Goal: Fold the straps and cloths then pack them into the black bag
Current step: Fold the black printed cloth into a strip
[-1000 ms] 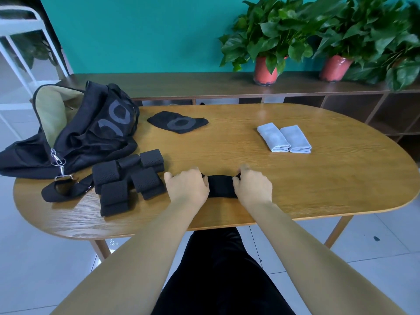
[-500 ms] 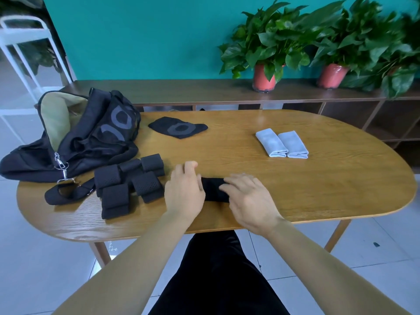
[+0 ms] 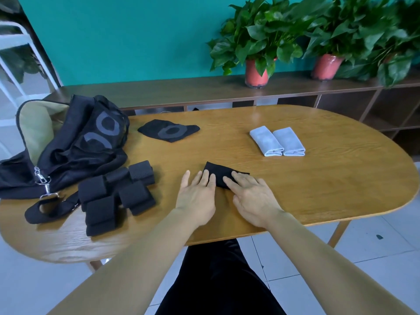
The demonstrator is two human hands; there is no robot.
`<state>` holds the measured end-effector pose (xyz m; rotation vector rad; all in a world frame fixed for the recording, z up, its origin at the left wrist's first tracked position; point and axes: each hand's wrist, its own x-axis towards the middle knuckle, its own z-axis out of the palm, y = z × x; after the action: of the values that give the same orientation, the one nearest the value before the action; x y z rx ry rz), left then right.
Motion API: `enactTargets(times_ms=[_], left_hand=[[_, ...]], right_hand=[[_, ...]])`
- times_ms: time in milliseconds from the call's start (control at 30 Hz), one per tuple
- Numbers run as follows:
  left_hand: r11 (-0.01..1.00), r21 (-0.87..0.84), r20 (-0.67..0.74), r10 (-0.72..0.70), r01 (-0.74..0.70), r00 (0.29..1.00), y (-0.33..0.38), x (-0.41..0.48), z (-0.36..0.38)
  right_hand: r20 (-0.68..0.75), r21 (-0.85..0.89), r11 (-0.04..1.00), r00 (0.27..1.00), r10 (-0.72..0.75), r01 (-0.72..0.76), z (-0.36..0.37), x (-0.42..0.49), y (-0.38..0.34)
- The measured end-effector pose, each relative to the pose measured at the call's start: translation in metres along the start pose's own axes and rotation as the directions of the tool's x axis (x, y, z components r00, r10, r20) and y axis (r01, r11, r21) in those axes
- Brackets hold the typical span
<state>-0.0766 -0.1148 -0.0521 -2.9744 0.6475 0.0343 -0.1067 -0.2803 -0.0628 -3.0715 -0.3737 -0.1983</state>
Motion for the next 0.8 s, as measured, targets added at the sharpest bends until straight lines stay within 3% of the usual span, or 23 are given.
enactTargets(times_ms=[433, 667, 800], left_hand=[[1.000, 0.022, 0.068, 0.010, -0.012, 0.998, 0.005, 0.120, -0.025], [0.999, -0.048, 0.086, 0.029, -0.025, 0.996, 0.007, 0.186, -0.023], [0.993, -0.086, 0.065, 0.082, -0.077, 0.994, 0.016, 0.210, -0.022]], right_hand=[[-0.021, 0.048, 0.997, 0.998, 0.063, -0.062, -0.003, 0.059, 0.058], [-0.099, -0.059, 0.986, 0.983, 0.152, -0.158, 0.018, 0.087, 0.085], [-0.238, -0.059, 0.977, 0.953, 0.187, -0.206, 0.025, 0.095, 0.095]])
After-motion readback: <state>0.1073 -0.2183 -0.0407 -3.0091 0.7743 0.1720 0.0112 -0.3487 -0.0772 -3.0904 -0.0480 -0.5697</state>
